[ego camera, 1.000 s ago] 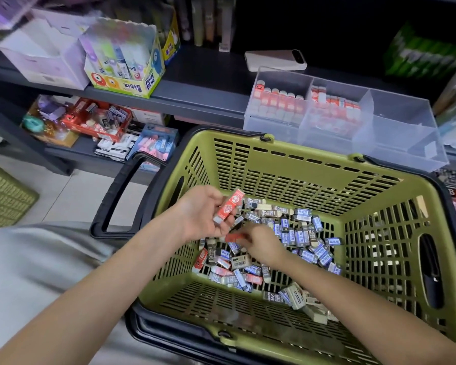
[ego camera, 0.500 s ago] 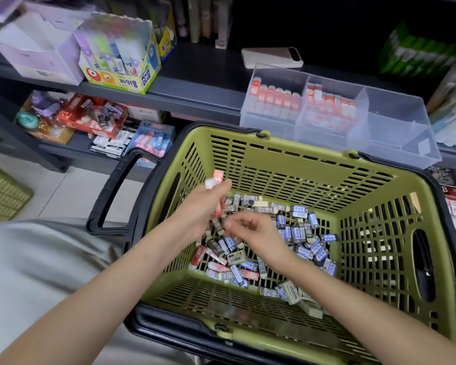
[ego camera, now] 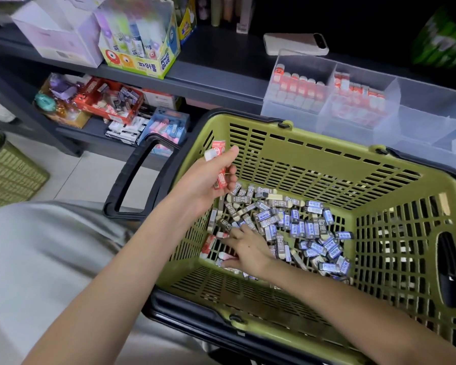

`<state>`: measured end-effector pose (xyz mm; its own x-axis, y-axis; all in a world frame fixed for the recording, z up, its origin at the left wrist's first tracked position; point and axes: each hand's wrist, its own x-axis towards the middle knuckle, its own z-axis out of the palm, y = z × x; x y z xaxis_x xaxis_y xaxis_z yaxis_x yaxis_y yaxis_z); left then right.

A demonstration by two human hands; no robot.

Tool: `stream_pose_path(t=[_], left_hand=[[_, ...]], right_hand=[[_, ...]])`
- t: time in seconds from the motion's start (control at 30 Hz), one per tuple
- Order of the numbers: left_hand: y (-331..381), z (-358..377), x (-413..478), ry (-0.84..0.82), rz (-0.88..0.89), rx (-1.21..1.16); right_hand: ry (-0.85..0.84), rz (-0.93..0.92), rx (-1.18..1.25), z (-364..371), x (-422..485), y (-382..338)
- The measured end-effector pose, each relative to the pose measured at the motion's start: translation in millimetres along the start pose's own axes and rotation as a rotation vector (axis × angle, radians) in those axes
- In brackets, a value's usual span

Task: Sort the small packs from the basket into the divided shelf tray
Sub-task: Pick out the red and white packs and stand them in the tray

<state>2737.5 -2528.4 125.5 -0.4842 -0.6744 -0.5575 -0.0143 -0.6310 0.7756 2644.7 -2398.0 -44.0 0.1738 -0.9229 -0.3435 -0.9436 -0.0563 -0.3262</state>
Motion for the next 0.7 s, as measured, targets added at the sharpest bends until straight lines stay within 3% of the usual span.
stream_pose_path(t=[0.3,0.43,0.6,0.7], left_hand=[[0.5,-0.4,-0.4,-0.011,0.038,0.015],[1.2,-0.4,-1.3,-0.017,0.038,-0.009],[0.8,-0.8,-2.2,-0.018,0.038,0.0],[0.1,-1.7,-1.9,-0.014,0.036,0.005]], right_hand=[[0.111,0.295,-0.039,-7.1,16.6,-16.3],[-0.037,0.28,-0.062,-13.6,16.0,-11.5],[-0.023,0.345,-0.073,-19.4,13.9,-16.3],[-0.041,0.293,-0.138,-26.4,4.4,-16.6]])
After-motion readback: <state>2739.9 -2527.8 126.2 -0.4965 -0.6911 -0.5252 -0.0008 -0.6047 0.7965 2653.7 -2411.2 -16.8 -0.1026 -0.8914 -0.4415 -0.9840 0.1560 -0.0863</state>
